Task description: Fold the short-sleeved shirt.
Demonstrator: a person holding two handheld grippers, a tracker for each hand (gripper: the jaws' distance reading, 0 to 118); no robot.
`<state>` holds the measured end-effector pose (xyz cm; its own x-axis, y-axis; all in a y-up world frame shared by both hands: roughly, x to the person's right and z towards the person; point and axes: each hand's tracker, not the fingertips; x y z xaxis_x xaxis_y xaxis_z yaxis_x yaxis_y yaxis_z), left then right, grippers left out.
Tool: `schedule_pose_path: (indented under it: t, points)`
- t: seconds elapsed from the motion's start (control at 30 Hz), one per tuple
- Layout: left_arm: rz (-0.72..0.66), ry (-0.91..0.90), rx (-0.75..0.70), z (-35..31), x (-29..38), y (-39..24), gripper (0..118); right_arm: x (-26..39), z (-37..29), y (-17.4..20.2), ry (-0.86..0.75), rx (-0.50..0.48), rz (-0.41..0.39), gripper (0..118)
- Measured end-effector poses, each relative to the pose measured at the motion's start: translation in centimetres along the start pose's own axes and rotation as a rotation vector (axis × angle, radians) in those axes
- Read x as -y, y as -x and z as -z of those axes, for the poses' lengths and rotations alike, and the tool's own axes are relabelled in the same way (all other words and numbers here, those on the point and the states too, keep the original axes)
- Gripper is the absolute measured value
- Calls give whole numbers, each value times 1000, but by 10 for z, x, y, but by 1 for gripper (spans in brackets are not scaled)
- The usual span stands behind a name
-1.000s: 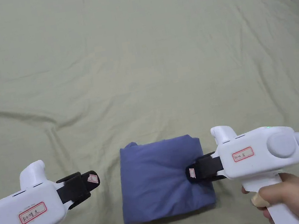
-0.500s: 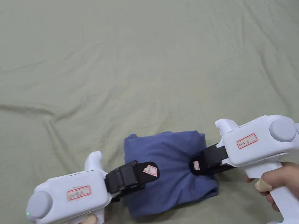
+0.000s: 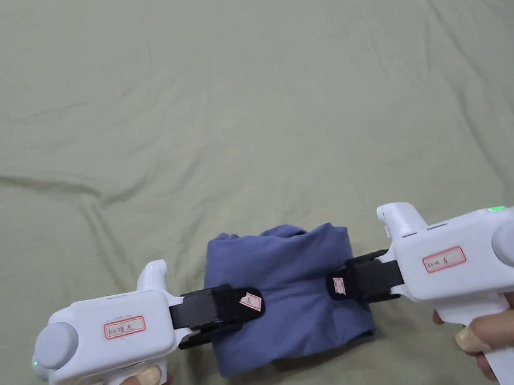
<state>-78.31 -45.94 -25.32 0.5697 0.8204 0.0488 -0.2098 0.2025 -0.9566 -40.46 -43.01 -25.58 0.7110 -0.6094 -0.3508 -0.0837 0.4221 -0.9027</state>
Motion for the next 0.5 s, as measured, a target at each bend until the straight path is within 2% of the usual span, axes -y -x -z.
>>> schedule_pose_path:
  t: [0.1, 0.17, 0.23, 0.37, 0.5]
  points:
    - [21, -67, -77, -33, -6, 0, 34, -3, -17, 64, -94, 102, -252, 4]
    - [-16, -117, -109, -60, -11, 5, 34, -8, -23, 104, -129, 161, -388, 4]
    - [-10, -143, -163, -85, -21, 13, 34, -14, -25, 138, -166, 183, -442, 4]
    - [4, -102, -202, -136, -56, 38, 34, -27, -30, 189, -213, 63, -475, 4]
    - [39, -2, -239, -176, -89, 52, 34, -26, -33, 226, -236, 79, -515, 4]
